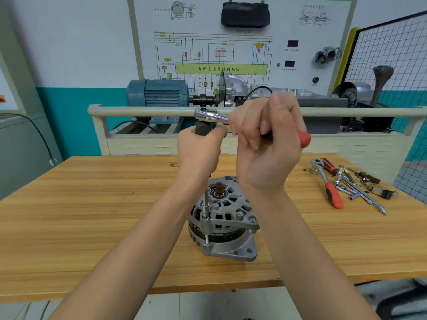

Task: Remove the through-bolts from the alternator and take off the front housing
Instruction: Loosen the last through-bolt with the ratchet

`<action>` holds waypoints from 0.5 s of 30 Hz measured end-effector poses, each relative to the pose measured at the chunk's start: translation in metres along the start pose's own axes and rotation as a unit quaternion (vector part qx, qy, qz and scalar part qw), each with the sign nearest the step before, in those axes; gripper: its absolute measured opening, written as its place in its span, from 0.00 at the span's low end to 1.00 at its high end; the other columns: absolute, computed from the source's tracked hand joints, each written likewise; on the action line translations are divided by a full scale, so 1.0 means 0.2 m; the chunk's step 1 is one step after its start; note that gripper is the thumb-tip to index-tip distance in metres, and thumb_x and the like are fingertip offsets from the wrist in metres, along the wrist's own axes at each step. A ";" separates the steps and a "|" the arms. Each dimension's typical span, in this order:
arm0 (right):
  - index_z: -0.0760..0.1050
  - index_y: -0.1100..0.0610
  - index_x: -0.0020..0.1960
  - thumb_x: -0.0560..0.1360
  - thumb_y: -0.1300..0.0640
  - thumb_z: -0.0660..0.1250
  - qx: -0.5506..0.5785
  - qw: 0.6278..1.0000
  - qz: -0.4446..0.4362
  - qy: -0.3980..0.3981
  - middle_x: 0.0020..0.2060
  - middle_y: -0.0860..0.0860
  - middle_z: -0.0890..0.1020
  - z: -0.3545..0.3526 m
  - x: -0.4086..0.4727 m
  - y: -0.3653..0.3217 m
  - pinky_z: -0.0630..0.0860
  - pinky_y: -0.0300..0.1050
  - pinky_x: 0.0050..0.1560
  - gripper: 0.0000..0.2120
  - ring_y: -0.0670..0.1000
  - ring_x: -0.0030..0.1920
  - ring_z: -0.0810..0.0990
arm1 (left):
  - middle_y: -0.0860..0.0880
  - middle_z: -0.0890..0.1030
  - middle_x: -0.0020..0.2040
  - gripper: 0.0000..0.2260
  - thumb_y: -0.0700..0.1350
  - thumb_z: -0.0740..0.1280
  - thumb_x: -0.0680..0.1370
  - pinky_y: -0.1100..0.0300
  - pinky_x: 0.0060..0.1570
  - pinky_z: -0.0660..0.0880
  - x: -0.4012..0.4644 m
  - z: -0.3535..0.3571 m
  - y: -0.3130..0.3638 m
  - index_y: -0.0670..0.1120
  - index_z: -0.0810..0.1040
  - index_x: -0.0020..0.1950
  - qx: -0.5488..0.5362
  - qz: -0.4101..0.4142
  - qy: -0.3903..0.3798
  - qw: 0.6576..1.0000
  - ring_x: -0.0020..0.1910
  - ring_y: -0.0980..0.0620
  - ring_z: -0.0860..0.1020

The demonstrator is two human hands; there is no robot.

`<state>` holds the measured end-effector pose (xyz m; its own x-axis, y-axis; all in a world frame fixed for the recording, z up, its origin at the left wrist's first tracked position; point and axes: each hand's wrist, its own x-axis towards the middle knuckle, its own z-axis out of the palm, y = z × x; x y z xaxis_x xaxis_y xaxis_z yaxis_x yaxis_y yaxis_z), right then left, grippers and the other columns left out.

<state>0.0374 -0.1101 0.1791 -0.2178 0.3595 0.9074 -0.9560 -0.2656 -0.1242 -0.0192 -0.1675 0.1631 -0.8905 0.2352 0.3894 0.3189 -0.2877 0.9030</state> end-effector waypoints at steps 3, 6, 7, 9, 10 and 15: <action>0.63 0.56 0.25 0.76 0.63 0.55 0.143 0.981 0.114 0.069 0.17 0.48 0.63 -0.09 0.07 0.00 0.60 0.42 0.26 0.21 0.48 0.21 0.58 | 0.52 0.61 0.21 0.17 0.34 0.66 0.72 0.66 0.21 0.57 0.01 -0.05 0.01 0.47 0.62 0.29 -0.019 -0.003 -0.081 0.997 0.19 0.54 0.57; 0.63 0.56 0.24 0.75 0.59 0.56 0.302 0.910 0.238 0.159 0.16 0.48 0.61 -0.18 0.14 0.03 0.59 0.39 0.24 0.20 0.47 0.19 0.60 | 0.52 0.62 0.20 0.14 0.39 0.66 0.71 0.66 0.21 0.58 0.02 -0.10 0.02 0.45 0.64 0.29 -0.078 -0.049 -0.223 0.971 0.18 0.55 0.58; 0.62 0.56 0.24 0.75 0.59 0.57 0.344 0.883 0.262 0.183 0.16 0.48 0.61 -0.21 0.15 0.05 0.59 0.39 0.24 0.20 0.47 0.18 0.60 | 0.52 0.62 0.20 0.13 0.40 0.65 0.70 0.66 0.20 0.58 0.03 -0.10 0.03 0.45 0.63 0.30 -0.098 -0.068 -0.267 0.956 0.17 0.56 0.58; 0.60 0.55 0.24 0.74 0.59 0.57 0.390 0.851 0.280 0.214 0.16 0.48 0.60 -0.23 0.17 0.07 0.58 0.38 0.23 0.20 0.47 0.17 0.60 | 0.52 0.62 0.20 0.13 0.41 0.64 0.71 0.66 0.19 0.57 0.05 -0.11 0.03 0.45 0.64 0.29 -0.125 -0.101 -0.331 0.930 0.16 0.58 0.58; 0.60 0.55 0.24 0.74 0.60 0.57 0.392 0.848 0.278 0.223 0.16 0.48 0.60 -0.23 0.17 0.08 0.59 0.38 0.23 0.20 0.47 0.17 0.60 | 0.53 0.62 0.20 0.13 0.42 0.64 0.70 0.67 0.19 0.57 0.06 -0.11 0.04 0.46 0.65 0.27 -0.126 -0.117 -0.350 0.921 0.16 0.58 0.57; 0.63 0.56 0.24 0.78 0.60 0.54 0.274 0.914 0.214 0.208 0.17 0.48 0.61 -0.17 0.12 0.02 0.61 0.40 0.24 0.23 0.47 0.19 0.60 | 0.54 0.58 0.18 0.18 0.43 0.62 0.72 0.69 0.18 0.52 0.06 -0.09 0.03 0.50 0.63 0.22 -0.077 -0.114 -0.275 0.952 0.15 0.58 0.54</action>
<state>0.0209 -0.0720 0.1860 -0.7136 0.3968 0.5773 -0.5491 -0.8286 -0.1092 -0.0340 -0.1822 0.1704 -0.6129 0.7456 0.2616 0.0496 -0.2942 0.9545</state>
